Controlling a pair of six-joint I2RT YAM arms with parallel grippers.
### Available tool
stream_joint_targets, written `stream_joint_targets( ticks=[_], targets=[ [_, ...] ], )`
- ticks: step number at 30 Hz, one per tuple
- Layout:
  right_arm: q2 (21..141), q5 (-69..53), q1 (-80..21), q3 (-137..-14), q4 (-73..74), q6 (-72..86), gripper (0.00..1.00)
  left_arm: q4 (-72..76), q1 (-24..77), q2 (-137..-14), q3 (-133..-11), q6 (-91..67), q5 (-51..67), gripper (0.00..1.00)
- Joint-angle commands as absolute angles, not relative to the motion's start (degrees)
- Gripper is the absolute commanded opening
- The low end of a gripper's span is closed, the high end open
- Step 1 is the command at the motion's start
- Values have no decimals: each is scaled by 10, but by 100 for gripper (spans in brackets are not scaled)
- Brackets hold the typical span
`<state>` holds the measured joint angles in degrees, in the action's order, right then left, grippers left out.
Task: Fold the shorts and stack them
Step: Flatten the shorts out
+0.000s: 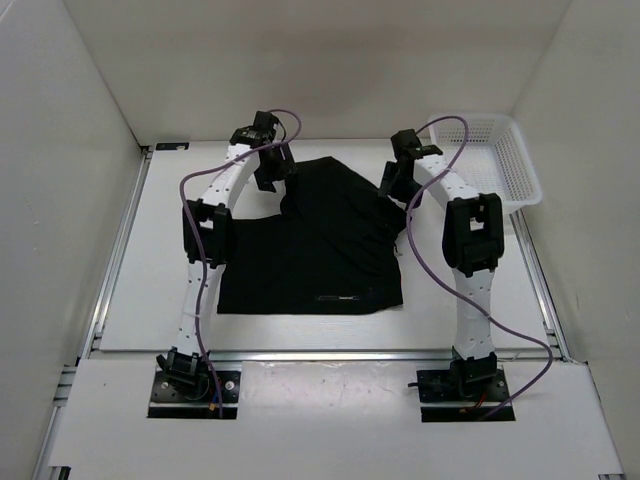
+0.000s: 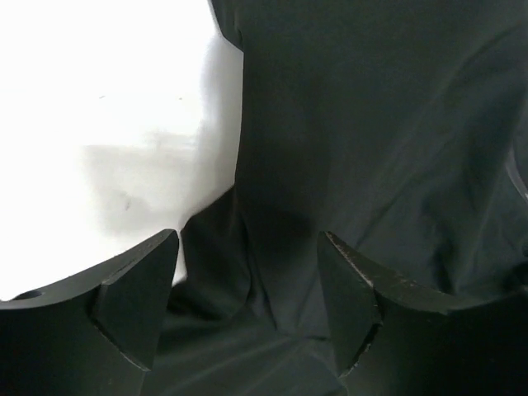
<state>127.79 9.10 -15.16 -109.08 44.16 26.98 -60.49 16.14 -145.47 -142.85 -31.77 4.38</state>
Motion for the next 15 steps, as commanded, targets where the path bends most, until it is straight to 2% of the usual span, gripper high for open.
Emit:
stream_joint_targets(
  ticks=[1,2,3,5,6,7,8,11,15],
  targets=[
    [1305,102,-157,-1128,464,251,70,-584,161,-1463,-1448,-323,78,78],
    [1305,96,-157,-1128,464,251,59,-577,161,-1476,-1454,-323,85,71],
    [1305,96,-157,-1128,464,251,53,-577,161,-1481,-1459,-323,85,65],
    [1305,96,-163,-1128,464,251,34,-577,161,-1486,-1464,-328,92,47],
    [1294,101,-163,-1122,464,251,14,-569,161,-1486,-1464,-328,101,36],
    [1289,101,-163,-1122,464,251,5,-569,161,-1486,-1464,-333,107,10],
    [1283,101,-163,-1115,464,251,0,-569,161,-1486,-1464,-333,107,10],
    [1250,96,-163,-1098,464,245,0,-569,161,-1432,-1422,-338,80,10],
    [1181,101,-181,-1056,458,233,0,-569,149,-1298,-1242,-338,11,10]
  ],
)
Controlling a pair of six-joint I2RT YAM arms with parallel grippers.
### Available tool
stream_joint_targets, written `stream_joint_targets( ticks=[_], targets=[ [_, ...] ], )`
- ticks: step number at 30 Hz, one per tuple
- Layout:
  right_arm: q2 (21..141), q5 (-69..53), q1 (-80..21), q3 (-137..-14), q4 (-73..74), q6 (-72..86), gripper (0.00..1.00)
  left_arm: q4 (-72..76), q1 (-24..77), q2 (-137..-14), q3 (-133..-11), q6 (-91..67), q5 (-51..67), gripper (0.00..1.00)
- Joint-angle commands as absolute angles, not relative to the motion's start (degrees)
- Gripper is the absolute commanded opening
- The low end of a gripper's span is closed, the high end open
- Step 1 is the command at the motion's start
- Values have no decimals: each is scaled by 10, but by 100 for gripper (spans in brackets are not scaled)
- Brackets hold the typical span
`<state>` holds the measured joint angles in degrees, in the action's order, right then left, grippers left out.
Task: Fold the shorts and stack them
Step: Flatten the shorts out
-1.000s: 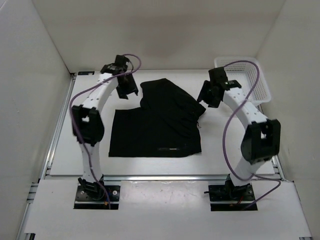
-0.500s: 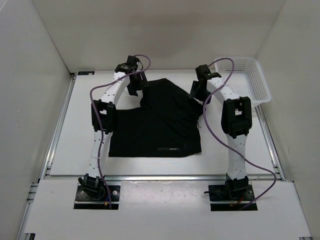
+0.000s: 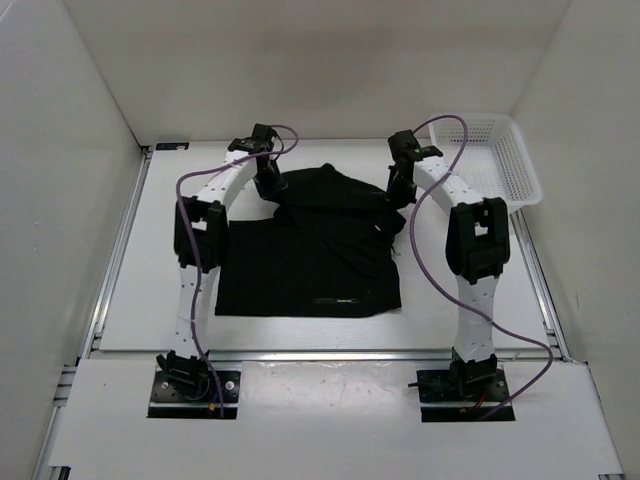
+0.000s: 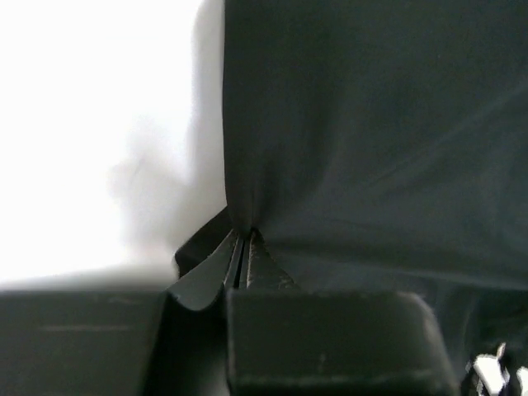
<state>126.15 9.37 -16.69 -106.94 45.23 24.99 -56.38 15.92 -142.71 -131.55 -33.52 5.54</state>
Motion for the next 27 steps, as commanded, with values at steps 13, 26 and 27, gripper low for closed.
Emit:
stream_joint_targets(
  ticks=[13,26,27],
  targets=[
    [1156,152,-206,-997,452,227,0,-594,143,-1207,-1123,-333,-36,89],
    [1199,171,-206,-1051,476,210,0,-609,124,-1376,-1314,-287,-27,84],
    [1199,171,-206,-1056,476,210,0,-620,124,-1406,-1333,-287,-20,87]
  ],
)
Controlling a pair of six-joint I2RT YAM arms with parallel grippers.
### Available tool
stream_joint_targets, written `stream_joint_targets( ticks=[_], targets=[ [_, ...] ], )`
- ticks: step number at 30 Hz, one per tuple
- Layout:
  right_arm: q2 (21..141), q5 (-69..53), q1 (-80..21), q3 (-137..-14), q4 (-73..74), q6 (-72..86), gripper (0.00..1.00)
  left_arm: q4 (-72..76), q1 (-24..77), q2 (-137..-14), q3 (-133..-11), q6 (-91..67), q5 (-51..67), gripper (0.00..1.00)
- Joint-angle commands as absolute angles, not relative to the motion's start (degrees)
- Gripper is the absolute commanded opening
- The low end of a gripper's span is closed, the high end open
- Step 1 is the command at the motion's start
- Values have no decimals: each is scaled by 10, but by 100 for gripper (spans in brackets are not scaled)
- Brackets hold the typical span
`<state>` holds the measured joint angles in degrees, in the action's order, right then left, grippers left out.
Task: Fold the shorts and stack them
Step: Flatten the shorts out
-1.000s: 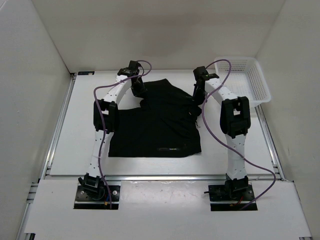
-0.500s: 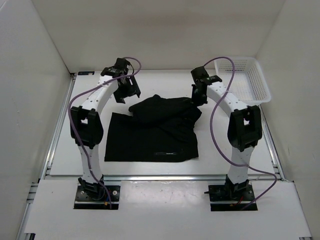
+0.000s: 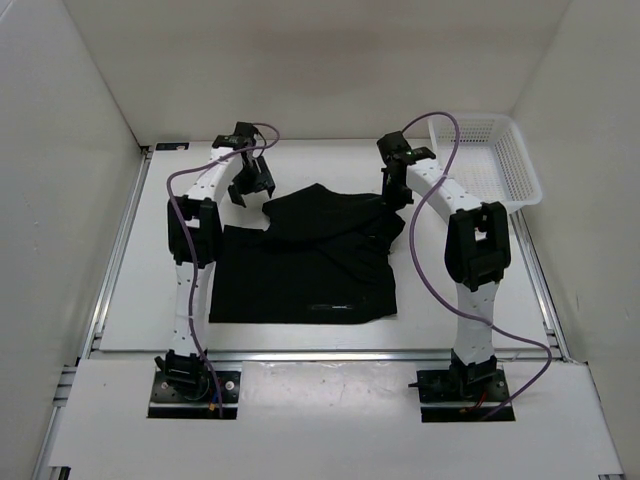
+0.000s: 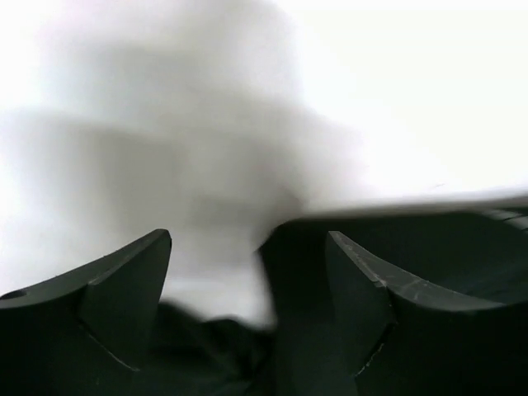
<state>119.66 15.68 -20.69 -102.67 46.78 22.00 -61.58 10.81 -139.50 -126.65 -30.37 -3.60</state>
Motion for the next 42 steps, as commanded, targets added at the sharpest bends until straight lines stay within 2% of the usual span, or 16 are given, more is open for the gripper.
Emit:
stream_joint_targets(
  ticks=[1,6,9,10,12,13,14,16,20,25,34,39,42],
  targets=[
    [1206,171,-206,-1063,476,210,0,-627,124,-1422,-1352,-287,-20,87],
    [1216,171,-206,-1075,488,210,0,-610,124,-1465,-1388,-294,46,84],
    [1223,171,-206,-1088,493,210,0,-597,130,-1471,-1396,-294,80,71],
    [1223,171,-206,-1095,493,210,0,-597,130,-1485,-1404,-287,107,64],
    [1228,178,-206,-1103,498,205,0,-597,130,-1493,-1432,-279,131,32],
    [1228,178,-206,-1111,498,205,0,-597,130,-1498,-1442,-279,144,12],
    [1228,178,-206,-1121,498,205,0,-606,124,-1499,-1454,-279,144,10],
    [1228,178,-206,-1127,504,205,0,-583,116,-1454,-1449,-284,153,10],
    [1208,183,-206,-1150,510,200,0,-545,100,-1351,-1448,-300,85,10],
    [1171,183,-206,-1155,510,194,0,-545,88,-1281,-1470,-300,95,10],
    [1087,172,-217,-1100,510,183,0,-545,88,-1090,-1299,-294,69,10],
    [1069,172,-222,-1088,504,183,0,-545,88,-1047,-1244,-294,57,10],
    [1069,172,-222,-1088,504,183,0,-545,88,-1077,-1254,-281,60,10]
  ],
)
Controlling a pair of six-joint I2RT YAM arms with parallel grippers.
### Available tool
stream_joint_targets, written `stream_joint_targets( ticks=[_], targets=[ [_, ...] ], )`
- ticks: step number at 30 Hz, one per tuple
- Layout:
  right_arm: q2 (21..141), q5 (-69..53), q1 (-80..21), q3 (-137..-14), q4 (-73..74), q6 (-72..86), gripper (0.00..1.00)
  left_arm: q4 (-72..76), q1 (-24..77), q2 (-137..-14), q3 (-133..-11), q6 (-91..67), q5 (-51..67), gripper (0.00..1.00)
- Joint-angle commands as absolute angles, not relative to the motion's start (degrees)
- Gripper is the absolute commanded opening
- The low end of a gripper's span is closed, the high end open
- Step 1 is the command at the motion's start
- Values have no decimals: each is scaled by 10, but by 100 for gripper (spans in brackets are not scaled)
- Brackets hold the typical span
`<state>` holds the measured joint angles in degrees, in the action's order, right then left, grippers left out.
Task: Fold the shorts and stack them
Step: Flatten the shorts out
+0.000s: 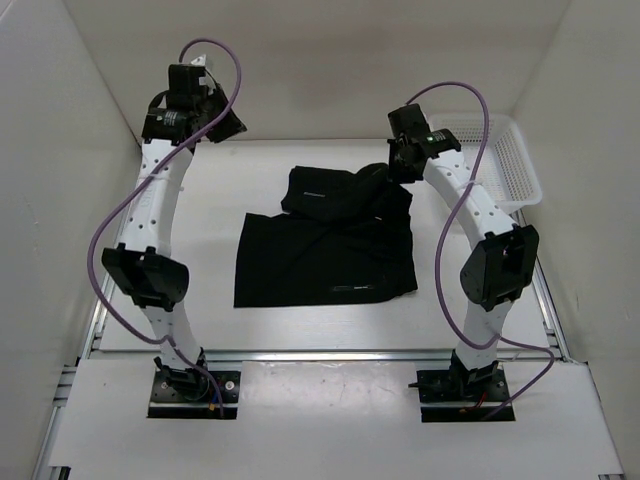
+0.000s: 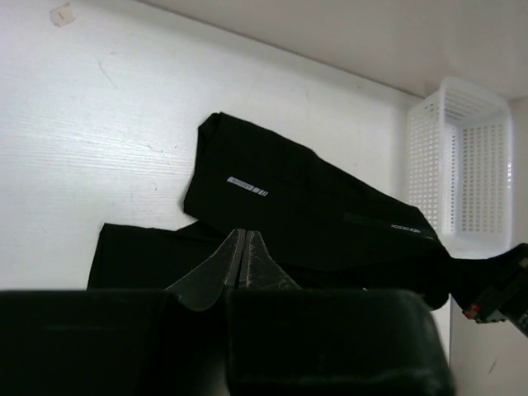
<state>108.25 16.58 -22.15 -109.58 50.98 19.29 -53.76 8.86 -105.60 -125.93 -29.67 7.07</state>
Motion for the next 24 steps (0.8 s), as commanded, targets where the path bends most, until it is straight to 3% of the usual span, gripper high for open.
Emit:
stream_joint_targets(
  ticks=[1,4,5,7,9,13,20,24],
  targets=[
    [1077,172,-222,-1088,504,183,0,-552,93,-1117,-1267,-281,75,10],
    [1089,178,-222,-1088,504,183,0,-585,119,-1233,-1373,-259,75,10],
    [1089,183,-222,-1088,504,183,0,-611,124,-1266,-1406,-259,69,15],
    [1094,183,-222,-1083,504,183,0,-621,131,-1324,-1478,-254,89,28],
    [1099,183,-222,-1083,504,183,0,-601,131,-1374,-1479,-263,111,47],
    [1105,183,-222,-1078,504,183,0,-552,142,-1417,-1479,-276,109,76],
    [1121,178,-222,-1071,504,188,0,-522,153,-1509,-1528,-294,111,81],
    [1126,178,-222,-1071,504,188,0,-510,165,-1544,-1539,-294,123,78]
  ],
)
